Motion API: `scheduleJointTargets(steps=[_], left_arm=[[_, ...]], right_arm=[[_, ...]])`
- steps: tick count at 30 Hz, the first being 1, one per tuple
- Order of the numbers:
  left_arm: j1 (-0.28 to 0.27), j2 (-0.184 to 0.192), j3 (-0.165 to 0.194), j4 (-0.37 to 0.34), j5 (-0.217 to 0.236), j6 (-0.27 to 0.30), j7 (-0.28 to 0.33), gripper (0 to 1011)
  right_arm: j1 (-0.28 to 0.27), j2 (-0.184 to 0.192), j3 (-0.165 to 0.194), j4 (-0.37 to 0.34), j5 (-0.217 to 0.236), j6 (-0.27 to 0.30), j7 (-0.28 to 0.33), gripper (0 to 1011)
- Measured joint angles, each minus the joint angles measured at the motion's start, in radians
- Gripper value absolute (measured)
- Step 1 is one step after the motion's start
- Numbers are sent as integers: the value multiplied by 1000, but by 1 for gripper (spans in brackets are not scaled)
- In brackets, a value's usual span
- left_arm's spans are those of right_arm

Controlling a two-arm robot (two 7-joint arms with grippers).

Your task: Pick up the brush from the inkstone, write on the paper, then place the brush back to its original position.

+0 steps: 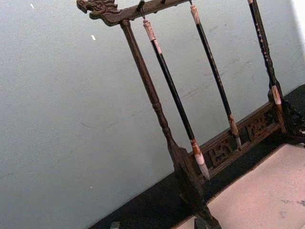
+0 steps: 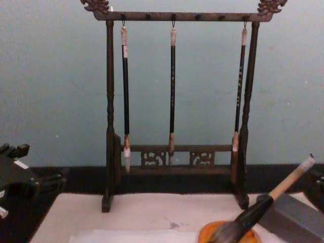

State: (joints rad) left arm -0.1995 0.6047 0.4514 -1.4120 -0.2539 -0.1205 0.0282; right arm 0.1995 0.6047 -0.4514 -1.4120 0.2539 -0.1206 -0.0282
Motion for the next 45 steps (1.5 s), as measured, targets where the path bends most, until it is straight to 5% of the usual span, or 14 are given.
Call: scheduleJointTargets(steps=[45], left_arm=[[0, 0, 0, 0, 0, 0, 0, 1010]], right_arm=[[0, 0, 0, 0, 0, 0, 0, 1000]])
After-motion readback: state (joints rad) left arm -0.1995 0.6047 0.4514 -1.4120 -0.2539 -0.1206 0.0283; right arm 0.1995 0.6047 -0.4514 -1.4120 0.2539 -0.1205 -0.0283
